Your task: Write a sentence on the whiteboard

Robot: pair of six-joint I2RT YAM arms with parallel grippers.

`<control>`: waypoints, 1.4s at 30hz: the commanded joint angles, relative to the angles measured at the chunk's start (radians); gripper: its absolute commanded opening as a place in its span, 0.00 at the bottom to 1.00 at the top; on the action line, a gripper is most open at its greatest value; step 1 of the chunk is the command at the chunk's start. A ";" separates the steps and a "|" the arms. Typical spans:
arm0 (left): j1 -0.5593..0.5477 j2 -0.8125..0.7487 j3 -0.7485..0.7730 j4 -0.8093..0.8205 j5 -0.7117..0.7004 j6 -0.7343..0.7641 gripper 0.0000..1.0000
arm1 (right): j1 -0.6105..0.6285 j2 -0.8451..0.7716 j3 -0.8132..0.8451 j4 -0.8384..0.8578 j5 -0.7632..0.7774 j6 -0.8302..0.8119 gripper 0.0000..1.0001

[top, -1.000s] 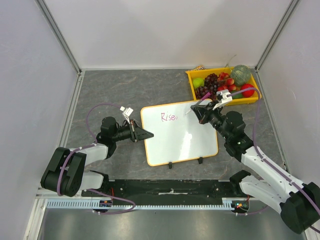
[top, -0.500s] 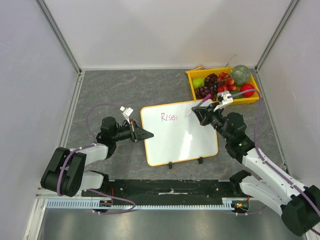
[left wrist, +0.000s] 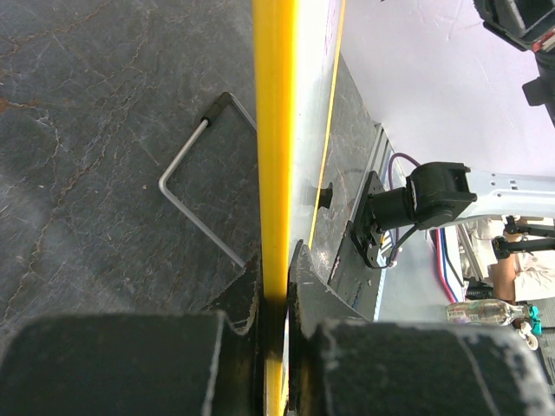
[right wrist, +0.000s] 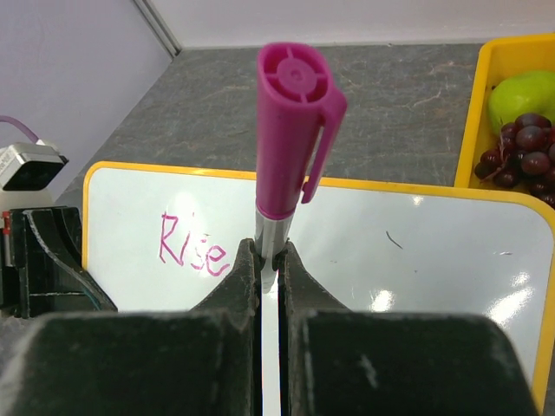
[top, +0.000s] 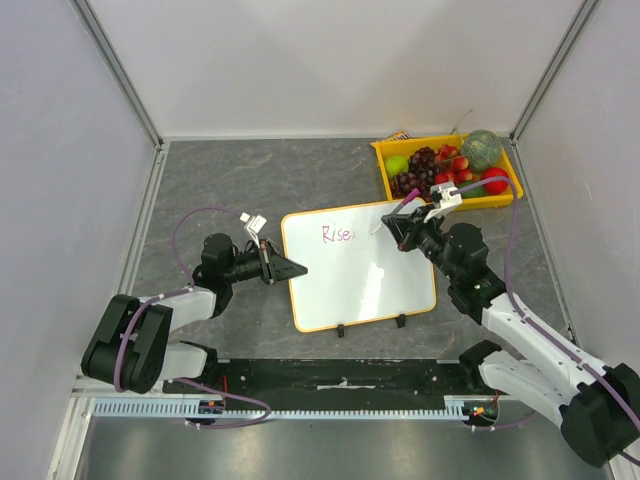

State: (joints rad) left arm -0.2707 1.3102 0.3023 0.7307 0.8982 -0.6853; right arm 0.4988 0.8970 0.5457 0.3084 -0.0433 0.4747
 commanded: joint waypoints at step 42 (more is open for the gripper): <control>0.001 0.032 -0.005 -0.137 -0.194 0.182 0.02 | -0.009 0.186 0.063 0.120 0.068 -0.028 0.00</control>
State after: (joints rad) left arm -0.2707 1.3109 0.3061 0.7238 0.8978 -0.6849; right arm 0.4953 1.1004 0.6125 0.4103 -0.0189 0.4740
